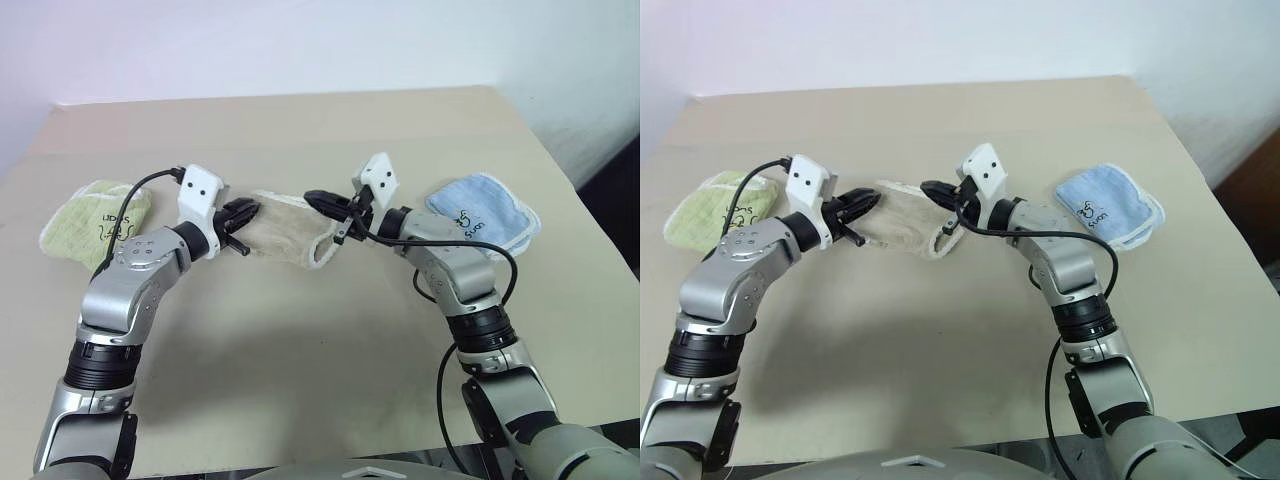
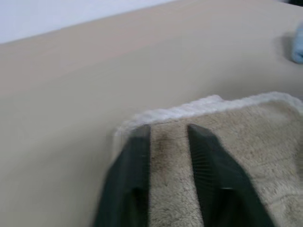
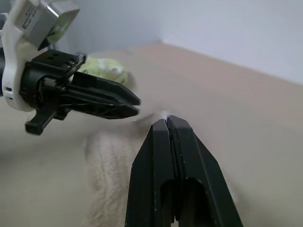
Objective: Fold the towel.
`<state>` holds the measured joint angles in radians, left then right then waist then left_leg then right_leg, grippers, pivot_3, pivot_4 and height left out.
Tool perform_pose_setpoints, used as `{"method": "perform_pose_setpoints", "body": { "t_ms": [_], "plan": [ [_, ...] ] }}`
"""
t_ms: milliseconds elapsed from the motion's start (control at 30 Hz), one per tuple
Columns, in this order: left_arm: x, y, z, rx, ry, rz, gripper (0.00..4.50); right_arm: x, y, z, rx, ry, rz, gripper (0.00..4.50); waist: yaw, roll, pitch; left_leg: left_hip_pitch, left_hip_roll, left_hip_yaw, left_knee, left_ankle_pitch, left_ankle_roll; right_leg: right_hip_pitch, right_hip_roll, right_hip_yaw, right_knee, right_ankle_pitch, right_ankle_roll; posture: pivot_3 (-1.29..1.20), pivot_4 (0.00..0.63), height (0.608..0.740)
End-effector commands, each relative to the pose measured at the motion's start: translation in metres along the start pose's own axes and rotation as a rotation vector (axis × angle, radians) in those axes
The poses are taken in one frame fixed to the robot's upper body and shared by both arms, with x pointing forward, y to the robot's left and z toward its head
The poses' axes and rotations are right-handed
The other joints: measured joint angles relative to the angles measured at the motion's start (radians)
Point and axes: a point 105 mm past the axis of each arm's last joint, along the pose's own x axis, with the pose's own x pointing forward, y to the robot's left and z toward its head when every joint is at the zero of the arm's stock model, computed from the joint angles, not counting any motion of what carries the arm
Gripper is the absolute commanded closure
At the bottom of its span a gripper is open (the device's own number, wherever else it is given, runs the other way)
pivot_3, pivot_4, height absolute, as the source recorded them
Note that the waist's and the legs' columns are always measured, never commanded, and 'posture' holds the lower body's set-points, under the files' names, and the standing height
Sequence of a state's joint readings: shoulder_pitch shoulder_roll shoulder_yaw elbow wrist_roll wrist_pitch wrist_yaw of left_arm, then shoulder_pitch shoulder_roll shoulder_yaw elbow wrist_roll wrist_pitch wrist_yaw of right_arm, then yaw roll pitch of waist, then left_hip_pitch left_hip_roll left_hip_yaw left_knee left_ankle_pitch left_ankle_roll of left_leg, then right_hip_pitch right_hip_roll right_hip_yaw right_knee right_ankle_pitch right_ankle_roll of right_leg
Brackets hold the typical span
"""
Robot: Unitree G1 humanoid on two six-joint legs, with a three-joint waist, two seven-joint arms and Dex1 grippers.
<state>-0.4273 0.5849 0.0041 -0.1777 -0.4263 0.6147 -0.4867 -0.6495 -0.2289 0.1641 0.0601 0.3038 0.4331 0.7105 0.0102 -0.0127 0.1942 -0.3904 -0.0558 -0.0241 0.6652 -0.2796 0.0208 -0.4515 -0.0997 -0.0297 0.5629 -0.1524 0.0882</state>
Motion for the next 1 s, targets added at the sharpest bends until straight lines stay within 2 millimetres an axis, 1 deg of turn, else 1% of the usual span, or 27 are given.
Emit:
{"method": "perform_pose_setpoints", "body": {
  "t_ms": [33, 133, 200, 233, 267, 333, 367, 433, 500, 567, 633, 700, 767, 800, 900, 1000],
  "plan": [
    [0.007, -0.002, -0.016, 0.101, 0.076, -0.014, 4.26, 0.012, 0.002, -0.031, 0.025, 0.118, -0.011, 4.50, -0.004, 0.000, 0.000, 0.000, 0.000, 0.000, 0.000, 0.000, 0.000, 0.000, 0.000, 0.000, 0.000, 0.000, 0.000, 0.00, 0.150, 0.731],
    [0.014, 0.002, -0.042, 0.179, 0.187, 0.021, 4.26, 0.019, 0.000, -0.061, 0.084, 0.215, -0.043, 4.50, -0.008, 0.000, 0.000, 0.001, 0.000, 0.000, 0.000, 0.000, -0.001, 0.000, 0.000, 0.000, 0.002, 0.000, 0.000, 0.00, 0.150, 0.731],
    [0.017, 0.003, -0.053, 0.190, 0.217, 0.024, 4.26, 0.021, -0.002, -0.083, 0.091, 0.295, -0.071, 4.50, -0.013, 0.000, 0.000, 0.000, 0.000, 0.000, 0.000, 0.000, -0.001, -0.001, 0.000, 0.000, 0.003, 0.000, 0.000, 0.00, 0.150, 0.731],
    [0.017, 0.004, -0.056, 0.188, 0.224, 0.027, 4.26, 0.021, -0.003, -0.090, 0.087, 0.322, -0.081, 4.50, -0.016, 0.000, 0.000, 0.000, 0.000, 0.000, 0.000, 0.000, -0.001, -0.002, 0.000, 0.000, 0.003, 0.000, 0.000, 0.00, 0.150, 0.731],
    [0.018, 0.004, -0.058, 0.189, 0.229, 0.031, 4.26, 0.020, -0.004, -0.095, 0.083, 0.334, -0.085, 4.50, -0.022, 0.001, -0.001, 0.001, 0.000, 0.000, 0.000, 0.000, -0.001, -0.001, 0.000, 0.001, 0.003, 0.000, 0.000, 0.00, 0.150, 0.731],
    [0.017, 0.006, -0.059, 0.196, 0.234, 0.038, 4.26, 0.020, -0.004, -0.096, 0.073, 0.331, -0.086, 4.50, -0.024, 0.001, -0.002, 0.003, 0.000, 0.000, 0.000, 0.001, -0.001, 0.001, 0.000, 0.001, 0.004, 0.001, 0.000, 0.00, 0.150, 0.731],
    [0.016, 0.006, -0.057, 0.187, 0.219, 0.044, 4.26, 0.019, -0.005, -0.093, 0.065, 0.313, -0.089, 4.50, -0.024, 0.001, -0.002, 0.005, 0.000, 0.000, 0.000, 0.001, -0.001, 0.002, 0.000, 0.001, 0.004, 0.001, 0.000, 0.00, 0.150, 0.731],
    [0.014, 0.009, -0.048, 0.146, 0.167, 0.061, 4.26, 0.018, -0.008, -0.080, 0.047, 0.255, -0.092, 4.50, -0.023, 0.001, -0.002, 0.006, 0.000, 0.000, 0.000, 0.001, -0.001, 0.003, 0.000, 0.001, 0.005, 0.001, 0.000, 0.00, 0.150, 0.731],
    [0.009, 0.015, -0.024, 0.062, 0.044, 0.090, 4.26, 0.014, -0.010, -0.057, -0.005, 0.169, -0.087, 4.50, -0.023, 0.001, -0.002, 0.006, 0.000, 0.000, 0.000, 0.001, -0.002, 0.002, 0.000, 0.001, 0.006, 0.001, 0.000, 0.00, 0.150, 0.731],
    [0.002, 0.020, -0.005, -0.004, -0.059, 0.111, 4.26, 0.009, -0.010, -0.042, -0.037, 0.117, -0.085, 4.50, -0.022, 0.000, -0.002, 0.002, 0.000, 0.000, 0.000, 0.001, -0.002, -0.001, -0.001, 0.001, 0.007, 0.001, 0.000, 0.00, 0.150, 0.731],
    [-0.009, 0.028, 0.012, -0.065, -0.147, 0.137, 4.26, 0.001, -0.013, -0.025, -0.044, 0.066, -0.095, 4.50, -0.022, 0.000, -0.001, -0.001, -0.002, 0.000, 0.002, 0.001, -0.002, -0.008, -0.003, 0.002, 0.015, 0.001, 0.000, 0.00, 0.150, 0.731],
    [-0.018, 0.035, 0.022, -0.095, -0.191, 0.154, 4.26, -0.007, -0.015, -0.013, -0.043, 0.039, -0.096, 4.50, -0.022, 0.000, -0.001, -0.002, -0.002, 0.000, 0.001, 0.001, -0.002, -0.009, -0.003, 0.002, 0.015, 0.001, 0.000, 0.00, 0.150, 0.731],
    [-0.027, 0.040, 0.025, -0.094, -0.202, 0.168, 4.26, -0.014, -0.017, -0.005, -0.040, 0.025, -0.103, 4.50, -0.023, 0.000, -0.001, -0.002, -0.002, 0.001, 0.001, 0.001, -0.002, -0.009, -0.003, 0.002, 0.015, 0.001, 0.000, 0.00, 0.150, 0.731],
    [-0.030, 0.044, 0.023, -0.084, -0.189, 0.183, 4.26, -0.017, -0.019, -0.002, -0.023, 0.022, -0.105, 4.50, -0.023, 0.000, -0.001, -0.001, -0.002, 0.001, 0.001, 0.001, -0.002, -0.008, -0.003, 0.002, 0.015, 0.001, 0.000, 0.00, 0.150, 0.731],
    [-0.039, 0.053, 0.014, -0.058, -0.136, 0.220, 4.28, -0.022, -0.021, -0.002, 0.049, 0.039, -0.102, 3.91, -0.023, 0.000, -0.001, 0.000, -0.002, 0.001, 0.001, 0.001, -0.002, -0.008, -0.002, 0.002, 0.015, 0.000, 0.000, 0.00, 0.150, 0.731],
    [-0.041, 0.054, 0.010, -0.058, -0.121, 0.228, 4.28, -0.023, -0.022, -0.007, 0.175, 0.065, -0.083, 2.90, -0.022, 0.000, -0.001, 0.000, -0.001, 0.001, 0.002, 0.001, -0.002, -0.008, -0.002, 0.002, 0.015, 0.000, 0.000, 0.00, 0.150, 0.731]
  ]
}}
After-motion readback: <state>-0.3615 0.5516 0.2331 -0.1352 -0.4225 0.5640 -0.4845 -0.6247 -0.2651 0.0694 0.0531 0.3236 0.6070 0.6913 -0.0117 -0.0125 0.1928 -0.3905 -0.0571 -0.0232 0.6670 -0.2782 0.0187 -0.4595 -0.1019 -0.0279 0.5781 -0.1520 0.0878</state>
